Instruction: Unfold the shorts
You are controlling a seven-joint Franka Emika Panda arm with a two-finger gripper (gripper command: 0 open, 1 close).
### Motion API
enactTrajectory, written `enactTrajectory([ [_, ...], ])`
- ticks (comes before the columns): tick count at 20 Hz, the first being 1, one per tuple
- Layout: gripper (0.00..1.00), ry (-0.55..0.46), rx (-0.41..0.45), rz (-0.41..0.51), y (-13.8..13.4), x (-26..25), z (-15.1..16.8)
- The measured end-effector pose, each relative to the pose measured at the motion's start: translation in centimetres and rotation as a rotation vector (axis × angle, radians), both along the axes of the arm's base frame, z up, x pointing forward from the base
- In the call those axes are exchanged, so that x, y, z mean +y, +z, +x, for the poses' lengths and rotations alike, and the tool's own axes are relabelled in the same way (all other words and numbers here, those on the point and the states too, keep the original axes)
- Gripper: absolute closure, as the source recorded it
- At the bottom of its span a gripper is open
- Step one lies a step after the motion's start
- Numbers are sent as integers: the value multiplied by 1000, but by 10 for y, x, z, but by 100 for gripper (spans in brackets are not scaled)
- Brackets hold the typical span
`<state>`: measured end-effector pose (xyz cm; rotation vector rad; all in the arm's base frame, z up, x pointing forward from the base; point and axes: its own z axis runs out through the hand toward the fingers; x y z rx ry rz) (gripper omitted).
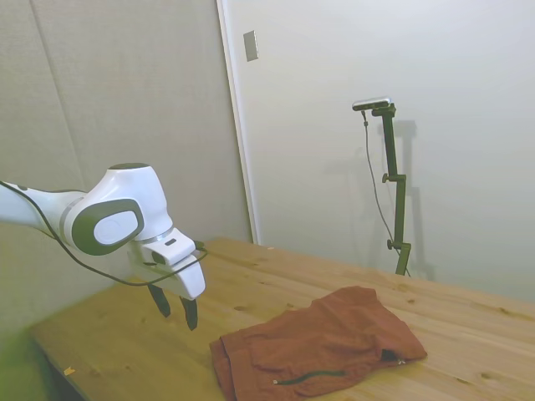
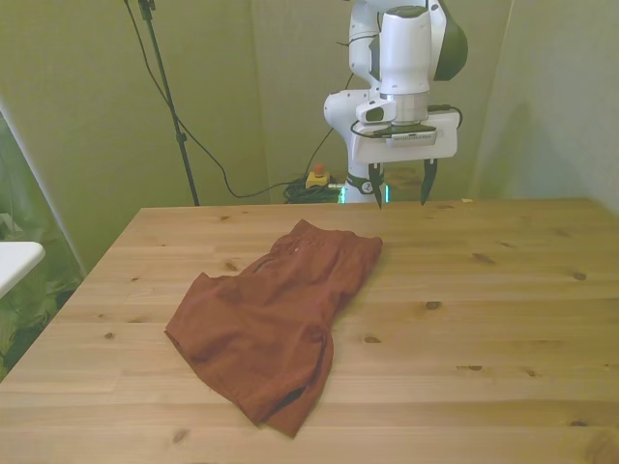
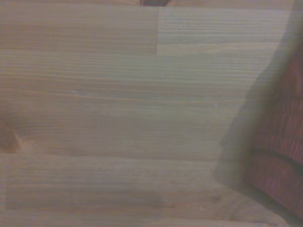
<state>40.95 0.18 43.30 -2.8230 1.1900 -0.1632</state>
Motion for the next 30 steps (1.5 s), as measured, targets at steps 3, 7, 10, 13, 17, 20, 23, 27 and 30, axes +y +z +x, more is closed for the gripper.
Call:
enactTrajectory([
  [3,0,-4,-15,-18,2,-6,1],
  [7,0,-85,-78,-26,33,-51,12],
  [10,0,-173,-128,-25,59,-101,19],
  [13,0,-251,-156,-14,73,-159,25],
  [17,0,-333,-178,19,75,-238,25],
  [20,0,-362,-217,61,78,-292,27],
  [23,0,-379,-247,112,68,-331,35],
  [27,0,-419,-268,194,41,-380,48],
  [30,0,-453,-278,246,33,-411,55],
])
